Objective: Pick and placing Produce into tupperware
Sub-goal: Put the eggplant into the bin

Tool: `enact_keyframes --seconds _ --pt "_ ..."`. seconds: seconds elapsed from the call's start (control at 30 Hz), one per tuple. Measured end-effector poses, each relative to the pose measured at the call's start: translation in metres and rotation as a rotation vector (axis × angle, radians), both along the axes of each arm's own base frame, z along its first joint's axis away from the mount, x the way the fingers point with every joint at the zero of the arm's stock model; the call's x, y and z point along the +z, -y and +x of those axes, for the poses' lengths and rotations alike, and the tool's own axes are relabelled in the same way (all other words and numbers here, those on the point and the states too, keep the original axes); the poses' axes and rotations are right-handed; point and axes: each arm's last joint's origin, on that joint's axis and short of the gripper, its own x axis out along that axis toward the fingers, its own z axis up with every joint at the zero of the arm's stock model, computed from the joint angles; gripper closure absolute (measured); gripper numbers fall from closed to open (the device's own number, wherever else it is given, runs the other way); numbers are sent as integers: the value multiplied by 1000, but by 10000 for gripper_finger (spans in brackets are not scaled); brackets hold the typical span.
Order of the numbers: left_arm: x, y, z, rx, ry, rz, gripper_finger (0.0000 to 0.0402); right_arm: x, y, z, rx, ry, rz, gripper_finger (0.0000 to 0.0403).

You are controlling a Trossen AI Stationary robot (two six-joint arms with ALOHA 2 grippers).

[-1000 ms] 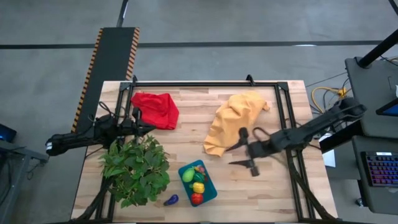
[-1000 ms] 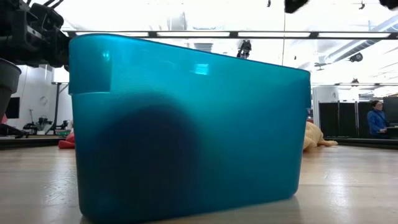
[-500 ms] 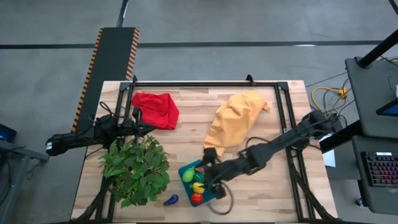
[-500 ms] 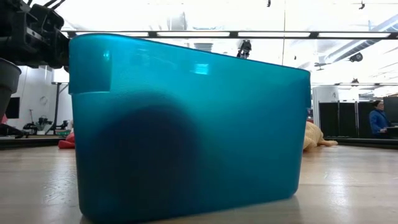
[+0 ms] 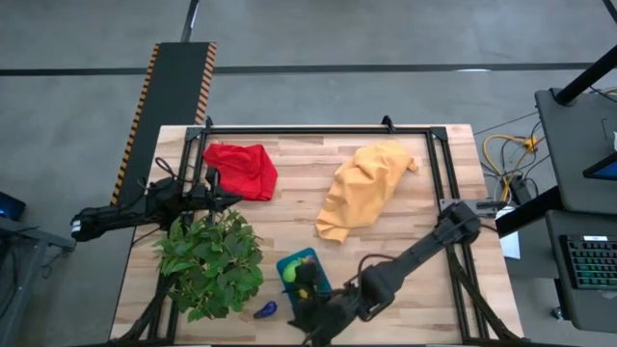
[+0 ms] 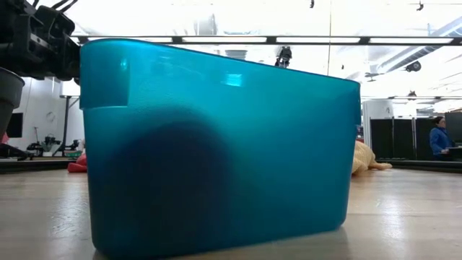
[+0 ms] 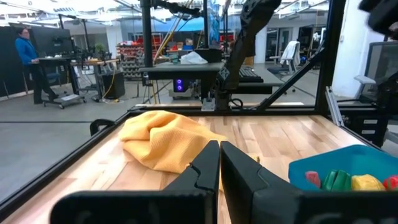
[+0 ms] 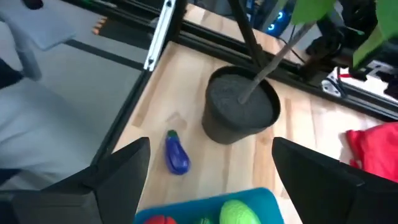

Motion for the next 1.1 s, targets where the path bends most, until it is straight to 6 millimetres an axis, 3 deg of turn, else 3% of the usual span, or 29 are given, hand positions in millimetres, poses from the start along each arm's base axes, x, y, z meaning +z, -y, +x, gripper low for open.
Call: enact_keyframes --seconds 0.2,0.53,0.83,1.1 --pt "0 0 0 0 -1 0 402 1 -17 22 -5 48 60 74" --pt "0 0 0 -1 -1 1 402 -32 -36 47 -3 39 59 74" --pt "0 0 0 0 -3 0 402 -72 -31 63 -62 -30 49 74" --pt "0 0 0 1 -3 0 402 -89 -19 73 -91 -74 21 74"
